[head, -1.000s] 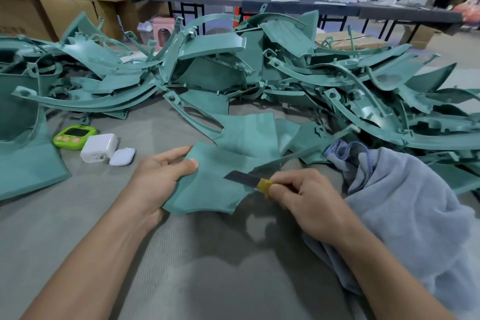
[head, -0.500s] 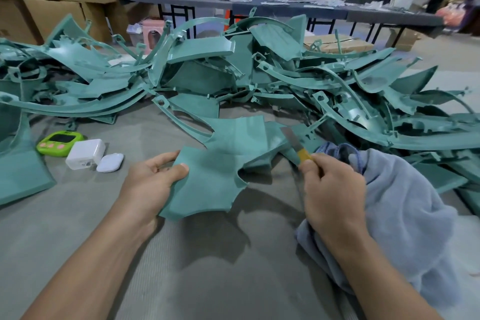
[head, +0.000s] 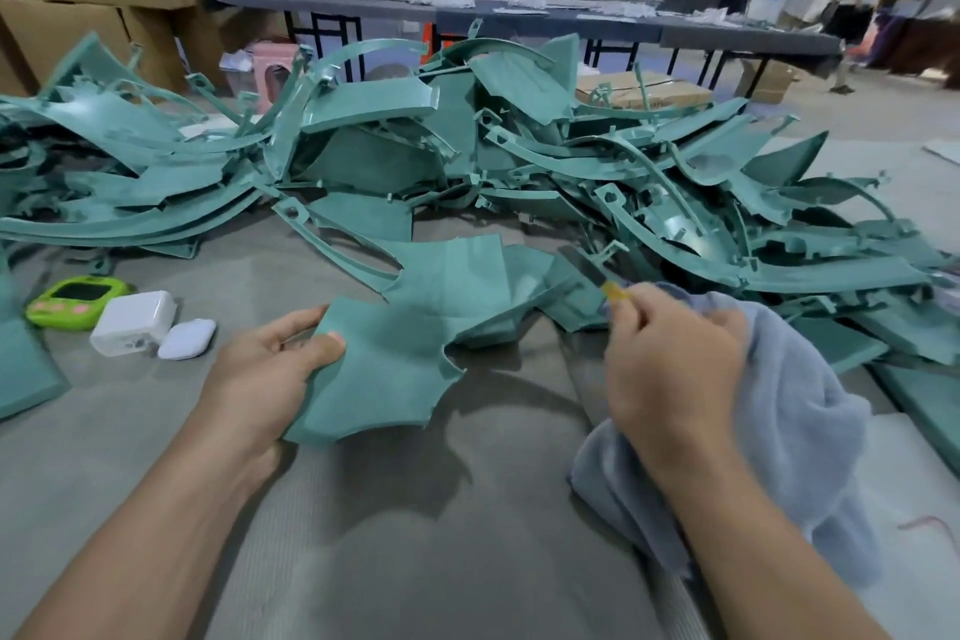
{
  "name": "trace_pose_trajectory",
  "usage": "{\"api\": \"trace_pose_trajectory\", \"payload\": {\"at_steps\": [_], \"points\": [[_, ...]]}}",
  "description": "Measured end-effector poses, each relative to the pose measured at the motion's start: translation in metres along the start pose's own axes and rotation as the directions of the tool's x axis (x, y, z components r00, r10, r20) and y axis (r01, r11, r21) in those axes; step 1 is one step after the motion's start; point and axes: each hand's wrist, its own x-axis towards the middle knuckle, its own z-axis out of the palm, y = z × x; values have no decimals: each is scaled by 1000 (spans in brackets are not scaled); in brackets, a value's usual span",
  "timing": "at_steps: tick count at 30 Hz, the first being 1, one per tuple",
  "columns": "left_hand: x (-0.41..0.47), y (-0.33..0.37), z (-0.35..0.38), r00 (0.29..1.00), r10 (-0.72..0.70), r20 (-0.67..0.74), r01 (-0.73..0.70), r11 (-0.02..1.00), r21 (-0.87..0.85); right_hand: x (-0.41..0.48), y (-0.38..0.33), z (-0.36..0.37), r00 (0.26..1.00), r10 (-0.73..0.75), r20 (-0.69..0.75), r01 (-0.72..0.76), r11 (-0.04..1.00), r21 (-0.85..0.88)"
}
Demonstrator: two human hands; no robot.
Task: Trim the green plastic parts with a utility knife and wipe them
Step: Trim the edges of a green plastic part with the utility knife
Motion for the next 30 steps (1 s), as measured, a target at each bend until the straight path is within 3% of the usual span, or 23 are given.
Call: {"api": "trace_pose_trajectory", "payload": {"at_steps": [2,5,6,8,11,14,16,18,21,25,30], "points": [[-3,1,2,1000,24,-5,-24,1000,18,0,0,-5,998,2,-59,-1,1000,17],[-4,3,5,1000,27,3,-27,999,20,-18,-10,0,967,-251,44,246,966,81],[-4,3,4,1000,24,-2,-24,1000,7,-16,-10,1,968,-245,54,242,969,58],[-5,4,2,999,29,-15,-29,1000,-10,-1,-2,-2,998,-65,-25,65,998,-20],[-6,5,1,993,84,-84,-81,996,36,6,10,-11,986,90,-142,-72,990,125],[-5,6,4,963,162,-214,-157,987,38,-1,7,-5,993,112,-39,-93,939,332],[-9,8,10,926,244,-289,-252,968,9,-3,4,-1,996,89,-13,-79,930,359],[-19,9,16,862,389,-324,-380,920,94,-6,1,2,999,35,14,-37,928,372],[-34,10,20,767,608,-205,-515,774,367,-11,-2,6,998,-19,62,-7,918,396],[-38,0,19,669,735,110,-650,507,566,-12,-7,3,994,-35,106,-21,874,485],[-38,-8,28,688,714,129,-559,409,721,-22,-21,1,971,-104,216,-86,688,721]]}}
